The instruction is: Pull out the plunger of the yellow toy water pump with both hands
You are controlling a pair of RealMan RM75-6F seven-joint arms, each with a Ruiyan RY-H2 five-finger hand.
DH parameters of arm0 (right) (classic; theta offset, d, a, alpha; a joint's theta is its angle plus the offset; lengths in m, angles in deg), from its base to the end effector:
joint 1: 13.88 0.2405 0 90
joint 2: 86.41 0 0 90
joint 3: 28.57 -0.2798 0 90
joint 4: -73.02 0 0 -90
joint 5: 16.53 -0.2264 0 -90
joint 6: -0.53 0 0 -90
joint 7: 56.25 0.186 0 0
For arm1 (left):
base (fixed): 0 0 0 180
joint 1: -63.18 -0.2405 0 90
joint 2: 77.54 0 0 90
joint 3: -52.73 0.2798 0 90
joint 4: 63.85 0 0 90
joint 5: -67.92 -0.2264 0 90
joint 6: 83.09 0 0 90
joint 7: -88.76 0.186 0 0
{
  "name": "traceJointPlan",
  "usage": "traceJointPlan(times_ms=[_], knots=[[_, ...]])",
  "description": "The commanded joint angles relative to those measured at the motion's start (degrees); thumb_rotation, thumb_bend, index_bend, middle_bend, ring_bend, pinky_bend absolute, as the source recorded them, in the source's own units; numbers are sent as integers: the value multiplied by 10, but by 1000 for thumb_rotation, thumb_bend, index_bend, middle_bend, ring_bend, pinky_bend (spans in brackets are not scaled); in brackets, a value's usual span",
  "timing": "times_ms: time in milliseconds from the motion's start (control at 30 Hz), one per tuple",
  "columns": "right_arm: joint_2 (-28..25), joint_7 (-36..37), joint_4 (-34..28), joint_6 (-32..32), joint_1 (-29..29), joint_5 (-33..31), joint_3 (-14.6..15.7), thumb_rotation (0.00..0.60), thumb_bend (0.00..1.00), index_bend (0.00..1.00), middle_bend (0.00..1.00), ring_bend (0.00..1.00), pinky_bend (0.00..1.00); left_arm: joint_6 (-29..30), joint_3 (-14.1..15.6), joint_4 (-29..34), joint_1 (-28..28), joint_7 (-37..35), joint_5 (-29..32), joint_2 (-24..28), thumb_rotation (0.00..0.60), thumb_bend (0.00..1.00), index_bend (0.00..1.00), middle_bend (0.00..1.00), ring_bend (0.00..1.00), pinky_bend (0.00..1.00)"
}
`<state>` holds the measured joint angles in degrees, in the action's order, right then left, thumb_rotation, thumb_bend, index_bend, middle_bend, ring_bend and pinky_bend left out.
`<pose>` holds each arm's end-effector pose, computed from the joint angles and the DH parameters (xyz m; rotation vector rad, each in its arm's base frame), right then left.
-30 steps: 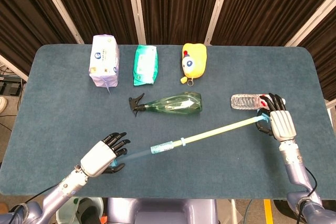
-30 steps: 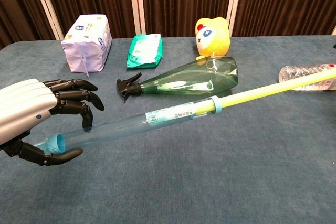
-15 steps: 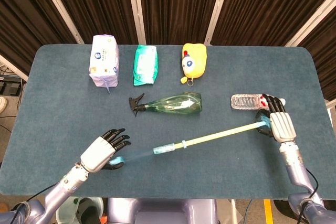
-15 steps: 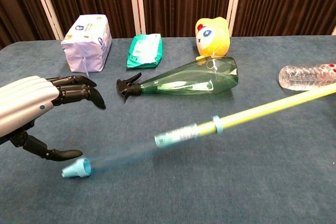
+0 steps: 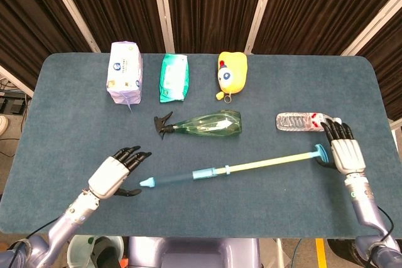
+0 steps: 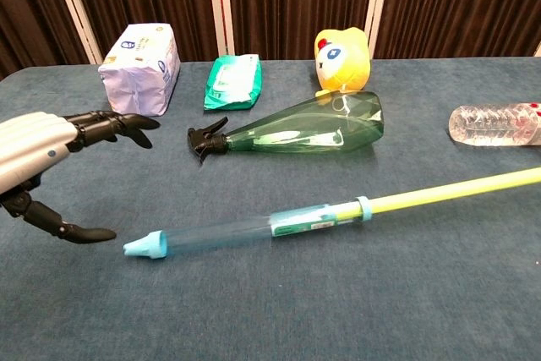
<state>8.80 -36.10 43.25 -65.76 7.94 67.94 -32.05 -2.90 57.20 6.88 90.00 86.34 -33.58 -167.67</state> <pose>-0.4315 -0.3638 0.0664 1.5180 -0.8203 0.7168 -0.2226 0.2908 -0.0292 -1.9715 -0.7009 -1.2457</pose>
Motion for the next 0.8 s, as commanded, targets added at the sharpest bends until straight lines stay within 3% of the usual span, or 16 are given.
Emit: traceJointPlan(times_ms=[33, 67, 200, 300, 467, 600, 800], knots=[[-69, -164, -121, 47, -23, -48, -12, 600, 33, 0, 0, 0, 0, 10, -1, 1, -4, -4, -1, 10, 600, 75, 94, 192, 112, 227], [-78, -176, -143, 49, -26, -54, -14, 600, 20, 0, 0, 0, 0, 11, -1, 3, -5, -4, -1, 12, 600, 76, 94, 189, 112, 227], [-161, -250, -331, 18, -52, -82, -28, 600, 0, 0, 0, 0, 0, 22, 1, 28, -19, 3, 9, 37, 600, 76, 89, 165, 112, 227], [-216, -288, -466, -57, -78, -70, -37, 600, 0, 0, 0, 0, 0, 27, 2, 64, -34, 19, 24, 64, 600, 76, 70, 155, 112, 227], [-259, -365, -615, -169, -124, -32, -28, 600, 1, 0, 0, 0, 0, 27, 3, 129, -64, 85, 65, 107, 600, 77, 33, 125, 112, 227], [-288, -381, -681, -220, -173, -2, 13, 600, 4, 0, 0, 0, 0, 22, 3, 167, -97, 109, 128, 127, 600, 81, 10, 121, 112, 227], [-314, -360, -710, -231, -201, -13, 31, 600, 21, 0, 0, 0, 0, -35, 13, 237, -106, 159, 201, 177, 600, 88, 1, 94, 109, 227]])
